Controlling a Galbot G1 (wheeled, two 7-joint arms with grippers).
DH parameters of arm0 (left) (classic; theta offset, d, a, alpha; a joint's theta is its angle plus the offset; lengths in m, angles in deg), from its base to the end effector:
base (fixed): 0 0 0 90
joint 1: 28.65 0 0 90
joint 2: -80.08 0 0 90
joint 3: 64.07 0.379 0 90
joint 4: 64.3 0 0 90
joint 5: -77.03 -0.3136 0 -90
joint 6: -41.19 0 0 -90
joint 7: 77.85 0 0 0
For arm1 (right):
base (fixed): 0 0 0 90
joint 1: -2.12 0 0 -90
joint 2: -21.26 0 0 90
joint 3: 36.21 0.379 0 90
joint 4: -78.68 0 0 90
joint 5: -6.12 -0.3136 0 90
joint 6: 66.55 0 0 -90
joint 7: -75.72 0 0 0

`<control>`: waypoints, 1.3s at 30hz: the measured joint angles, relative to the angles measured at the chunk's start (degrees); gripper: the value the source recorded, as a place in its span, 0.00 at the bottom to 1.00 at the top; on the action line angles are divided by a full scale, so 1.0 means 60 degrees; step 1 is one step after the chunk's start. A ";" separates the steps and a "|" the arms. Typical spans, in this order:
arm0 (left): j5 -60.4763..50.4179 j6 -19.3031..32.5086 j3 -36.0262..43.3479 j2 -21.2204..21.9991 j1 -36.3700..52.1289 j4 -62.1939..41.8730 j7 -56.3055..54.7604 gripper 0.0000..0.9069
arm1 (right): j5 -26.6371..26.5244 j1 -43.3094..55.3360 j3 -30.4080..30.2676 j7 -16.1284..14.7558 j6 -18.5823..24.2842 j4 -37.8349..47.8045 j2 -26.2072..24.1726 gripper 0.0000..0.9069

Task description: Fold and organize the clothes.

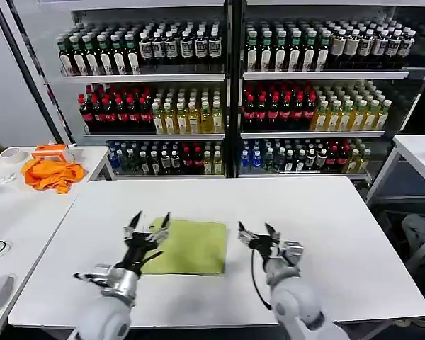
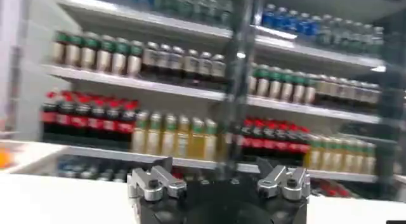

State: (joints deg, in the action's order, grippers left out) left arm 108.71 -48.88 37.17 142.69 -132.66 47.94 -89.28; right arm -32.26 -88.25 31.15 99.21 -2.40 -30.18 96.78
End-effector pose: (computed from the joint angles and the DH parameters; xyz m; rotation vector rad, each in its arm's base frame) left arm 0.2140 0.0695 -0.3184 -0.2234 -3.1077 0.2381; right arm 0.2720 0.0412 -0.2991 0.2671 -2.7220 -0.3838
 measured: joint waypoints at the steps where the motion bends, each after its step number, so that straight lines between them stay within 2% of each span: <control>1: 0.0025 0.0023 -0.0175 -0.0015 -0.0129 0.0064 -0.0019 1.00 | -0.0043 0.0127 -0.0158 0.0052 0.0004 0.0160 0.0129 1.00; 10: 0.0130 0.0198 -0.1180 -0.0012 -0.1057 0.0439 -0.0091 1.00 | -0.0227 0.0552 -0.1072 0.0270 0.0065 0.1038 0.0610 1.00; 12: 0.0130 0.0199 -0.1290 0.0016 -0.1173 0.0474 -0.0114 1.00 | -0.0222 0.0552 -0.1221 0.0277 0.0095 0.1149 0.0654 0.79; 13: 0.0132 0.0199 -0.1339 0.0027 -0.1217 0.0496 -0.0124 1.00 | -0.0210 0.0545 -0.1286 0.0289 0.0118 0.1190 0.0685 0.59; 14: 0.0132 0.0199 -0.1383 0.0045 -0.1260 0.0522 -0.0133 1.00 | -0.0194 0.0526 -0.1363 0.0310 0.0139 0.1225 0.0727 0.52; 15: 0.0129 0.0197 -0.1422 0.0064 -0.1317 0.0553 -0.0139 1.00 | -0.0194 0.0510 -0.1420 0.0334 0.0148 0.1256 0.0765 0.39; 19: 0.0110 0.0192 -0.1571 0.0131 -0.1508 0.0670 -0.0155 1.00 | -0.0176 0.0438 -0.1550 0.0457 0.0172 0.1366 0.0859 0.24; 20: 0.0109 0.0191 -0.1610 0.0139 -0.1552 0.0702 -0.0160 1.00 | -0.0168 0.0422 -0.1571 0.0491 0.0178 0.1389 0.0879 0.19; 21: 0.0107 0.0191 -0.1644 0.0141 -0.1591 0.0721 -0.0163 1.00 | -0.0162 0.0409 -0.1591 0.0520 0.0183 0.1409 0.0891 0.08; 22: 0.0104 0.0190 -0.1678 0.0141 -0.1631 0.0734 -0.0165 1.00 | -0.0150 0.0382 -0.1596 0.0558 0.0195 0.1419 0.0904 0.08; 23: 0.0104 0.0190 -0.1713 0.0148 -0.1675 0.0759 -0.0169 1.00 | -0.0141 0.0354 -0.1598 0.0598 0.0206 0.1424 0.0909 0.00; 39: 0.0122 0.0166 -0.1810 0.0212 -0.1848 0.0913 -0.0199 1.00 | -0.0022 0.0101 -0.1428 0.0844 0.0505 0.1426 0.0814 0.00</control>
State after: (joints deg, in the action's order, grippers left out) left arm 109.44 -47.88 26.31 143.96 -143.75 53.42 -90.47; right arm -32.40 -87.65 22.58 104.27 0.63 -21.63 101.67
